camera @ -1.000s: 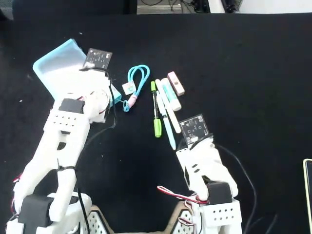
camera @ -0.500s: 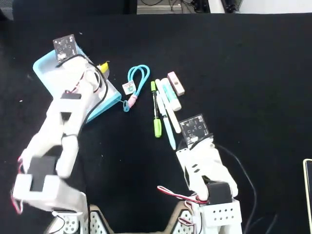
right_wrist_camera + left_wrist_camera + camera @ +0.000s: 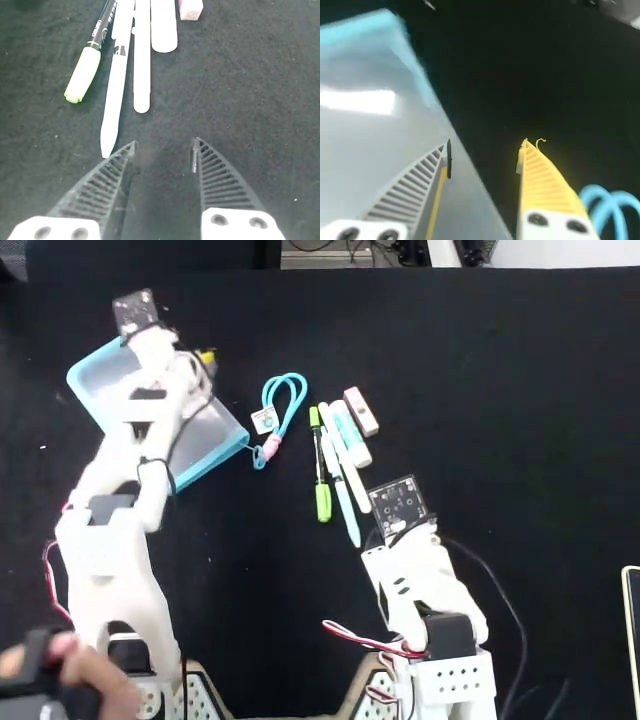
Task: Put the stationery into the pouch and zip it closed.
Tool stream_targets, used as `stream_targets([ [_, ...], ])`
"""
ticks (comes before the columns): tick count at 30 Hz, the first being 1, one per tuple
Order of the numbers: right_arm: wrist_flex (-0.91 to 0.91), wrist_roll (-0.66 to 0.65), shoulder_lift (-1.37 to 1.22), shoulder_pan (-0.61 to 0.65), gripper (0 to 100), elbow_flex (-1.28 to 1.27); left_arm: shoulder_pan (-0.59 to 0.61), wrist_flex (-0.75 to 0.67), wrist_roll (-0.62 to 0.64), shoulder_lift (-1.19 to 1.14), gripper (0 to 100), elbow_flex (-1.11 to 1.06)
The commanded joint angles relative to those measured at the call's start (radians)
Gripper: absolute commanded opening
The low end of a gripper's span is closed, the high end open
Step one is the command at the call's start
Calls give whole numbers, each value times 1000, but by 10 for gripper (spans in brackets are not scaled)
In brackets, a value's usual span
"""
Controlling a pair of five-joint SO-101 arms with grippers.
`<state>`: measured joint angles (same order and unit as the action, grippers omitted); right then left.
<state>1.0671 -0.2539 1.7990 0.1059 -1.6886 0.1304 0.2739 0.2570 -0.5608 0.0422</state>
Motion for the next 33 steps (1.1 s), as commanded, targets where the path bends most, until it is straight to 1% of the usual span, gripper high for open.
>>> stream_targets([
  [1, 5, -5, 94, 9, 172, 4, 79, 66, -126, -55, 230, 259],
  [4, 5, -5, 94, 9, 172, 4, 108, 71, -226, -138, 227, 389],
  [6, 5, -5, 94, 9, 172, 4, 119, 75, -255, -215, 227, 486],
  [11, 5, -5, 93, 9, 172, 4, 162, 78, -265, -411, 188, 722],
  [16, 5, -5, 93, 9, 172, 4, 182, 83, -265, -552, 196, 878],
  [17, 5, -5, 93, 9, 172, 4, 183, 110, -265, -574, 202, 900],
  [19, 5, -5, 93, 9, 172, 4, 182, 224, -276, -598, 210, 941],
  [21, 5, -5, 93, 9, 172, 4, 189, 365, -313, -603, 211, 997],
  [27, 5, -5, 94, 11, 172, 4, 266, 697, -391, -614, 214, 1233],
  [33, 5, -5, 94, 11, 172, 4, 275, 1019, -499, -612, 214, 1307],
])
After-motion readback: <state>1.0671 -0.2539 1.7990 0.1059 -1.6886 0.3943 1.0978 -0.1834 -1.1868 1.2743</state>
